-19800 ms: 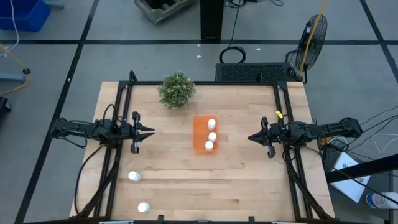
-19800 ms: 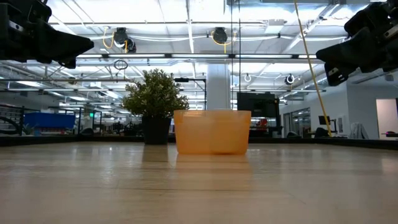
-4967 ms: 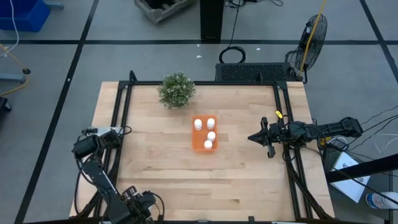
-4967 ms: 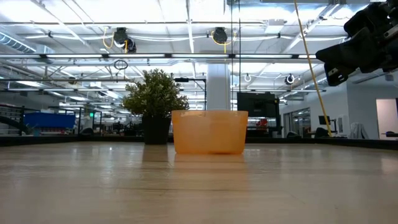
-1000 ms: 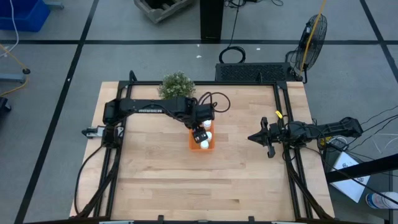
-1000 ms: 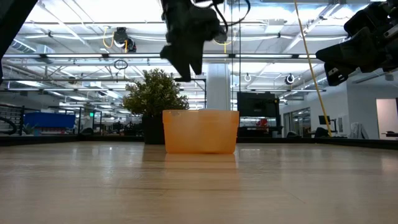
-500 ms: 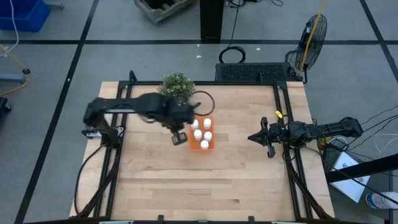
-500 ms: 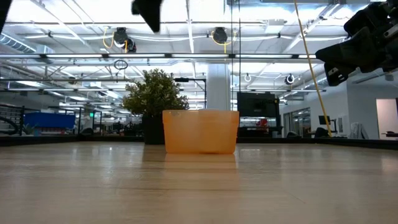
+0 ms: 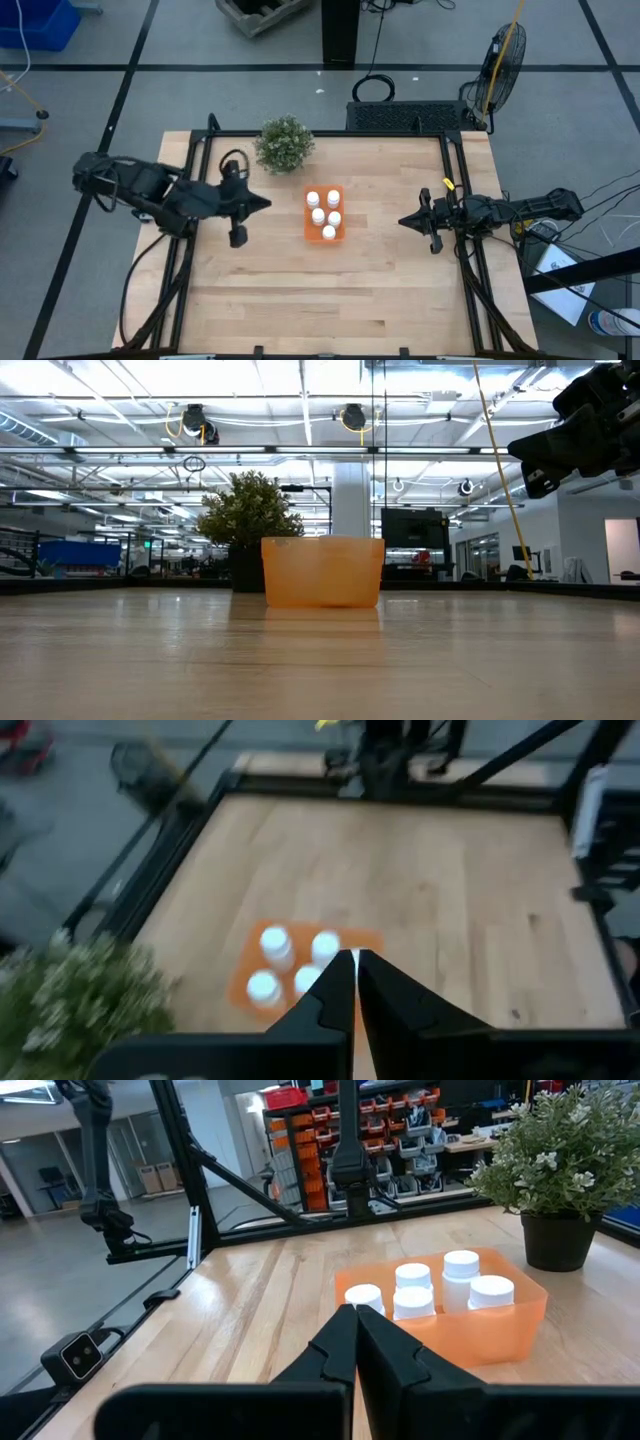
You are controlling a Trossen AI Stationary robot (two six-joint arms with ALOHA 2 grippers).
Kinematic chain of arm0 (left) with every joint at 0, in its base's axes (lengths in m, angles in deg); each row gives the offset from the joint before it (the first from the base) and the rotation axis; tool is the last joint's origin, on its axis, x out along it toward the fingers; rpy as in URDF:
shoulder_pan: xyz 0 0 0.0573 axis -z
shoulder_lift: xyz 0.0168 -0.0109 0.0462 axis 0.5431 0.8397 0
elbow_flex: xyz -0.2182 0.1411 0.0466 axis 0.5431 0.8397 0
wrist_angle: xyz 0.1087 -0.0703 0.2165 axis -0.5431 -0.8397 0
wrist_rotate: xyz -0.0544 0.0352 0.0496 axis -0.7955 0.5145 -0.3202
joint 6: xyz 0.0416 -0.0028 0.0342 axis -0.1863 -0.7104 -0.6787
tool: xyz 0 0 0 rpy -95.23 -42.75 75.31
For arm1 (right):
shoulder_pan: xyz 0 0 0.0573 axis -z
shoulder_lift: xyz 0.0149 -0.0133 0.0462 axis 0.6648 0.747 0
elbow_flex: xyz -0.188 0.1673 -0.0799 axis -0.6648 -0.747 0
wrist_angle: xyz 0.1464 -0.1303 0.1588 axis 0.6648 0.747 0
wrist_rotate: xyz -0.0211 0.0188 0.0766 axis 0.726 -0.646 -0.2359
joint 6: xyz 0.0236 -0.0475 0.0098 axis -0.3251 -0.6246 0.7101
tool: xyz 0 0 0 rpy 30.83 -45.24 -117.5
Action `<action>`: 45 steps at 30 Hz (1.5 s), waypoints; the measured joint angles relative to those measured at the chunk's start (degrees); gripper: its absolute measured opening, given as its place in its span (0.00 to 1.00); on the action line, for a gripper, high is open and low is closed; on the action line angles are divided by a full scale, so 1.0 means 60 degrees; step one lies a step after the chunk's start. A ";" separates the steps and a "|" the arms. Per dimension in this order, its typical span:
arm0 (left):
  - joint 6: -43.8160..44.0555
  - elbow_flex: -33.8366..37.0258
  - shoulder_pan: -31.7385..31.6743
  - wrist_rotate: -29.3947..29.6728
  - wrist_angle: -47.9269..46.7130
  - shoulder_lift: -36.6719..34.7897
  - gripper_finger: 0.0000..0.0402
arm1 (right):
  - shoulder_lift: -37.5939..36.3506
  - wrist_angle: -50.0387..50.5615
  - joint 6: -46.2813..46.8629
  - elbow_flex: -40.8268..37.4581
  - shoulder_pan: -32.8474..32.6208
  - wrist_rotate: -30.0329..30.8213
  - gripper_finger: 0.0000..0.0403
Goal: Pick and place pill bottles into a basket
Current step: Return to Home Position
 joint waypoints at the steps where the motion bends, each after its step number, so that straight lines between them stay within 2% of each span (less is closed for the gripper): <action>1: -0.0220 0.0519 0.0081 0.0005 0.0600 -0.0299 0.06 | 0.0000 0.0001 0.0001 0.0000 0.0000 0.0000 0.00; 9: -0.1983 0.4849 0.0155 -0.0738 0.5055 -0.1979 0.01 | 0.0000 0.0007 0.0000 0.0000 0.0003 0.0000 0.00; 15: -0.2758 0.7729 -0.0235 -0.2366 0.8727 -0.2483 0.06 | 0.0000 0.0007 0.0001 0.0001 0.0003 0.0000 0.00; 25: -0.2323 1.1288 -0.0912 -0.2441 1.2494 -0.2540 0.02 | 0.0000 0.0007 0.0001 0.0002 0.0002 0.0000 0.00; 31: -0.1929 1.2835 -0.0965 -0.2441 1.3893 -0.2539 0.07 | 0.0004 0.0007 0.0001 0.0003 -0.0001 0.0000 0.00; 36: -0.1753 1.3593 -0.0965 -0.2447 1.4572 -0.2901 0.04 | 0.0004 0.0009 0.0001 -0.0001 0.0003 0.0000 0.00; 39: -0.1821 1.3965 -0.1011 -0.2342 1.4590 -0.3530 0.01 | 0.0004 0.0011 0.0001 0.0003 -0.0001 0.0000 0.00; 45: -0.2285 1.4162 -0.1070 -0.2262 1.3823 -0.5177 0.06 | 0.0004 0.0011 -0.0003 -0.0001 0.0003 0.0000 0.00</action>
